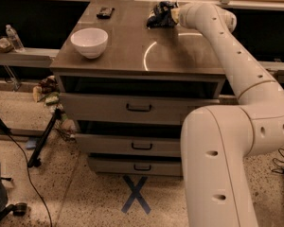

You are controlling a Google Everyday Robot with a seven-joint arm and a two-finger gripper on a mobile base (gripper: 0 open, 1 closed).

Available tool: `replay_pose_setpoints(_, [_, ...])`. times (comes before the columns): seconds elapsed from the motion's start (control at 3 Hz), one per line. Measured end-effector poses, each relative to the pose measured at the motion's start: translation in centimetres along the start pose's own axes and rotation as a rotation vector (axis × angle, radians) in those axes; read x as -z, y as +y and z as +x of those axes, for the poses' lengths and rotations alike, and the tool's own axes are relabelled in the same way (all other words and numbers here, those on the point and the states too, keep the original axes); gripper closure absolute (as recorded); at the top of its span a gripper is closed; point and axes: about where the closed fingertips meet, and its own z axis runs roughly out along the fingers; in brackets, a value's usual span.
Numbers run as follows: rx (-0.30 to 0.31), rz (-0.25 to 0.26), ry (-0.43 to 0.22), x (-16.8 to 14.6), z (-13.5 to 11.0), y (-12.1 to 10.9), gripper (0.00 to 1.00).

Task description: Move blue chip bag near white bowl

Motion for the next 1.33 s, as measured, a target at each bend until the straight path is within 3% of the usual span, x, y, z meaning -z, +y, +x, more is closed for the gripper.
replay_pose_setpoints(0.33, [-0.004,-0.036,0.01,-0.2,0.3,0.7,0.95])
replay_pose_setpoints(1.0, [-0.003,-0.071,-0.032,3.0,-3.0,0.5,1.0])
replay_pose_setpoints(1.33, [-0.023,-0.107,-0.03,5.2,-3.5,2.4,1.0])
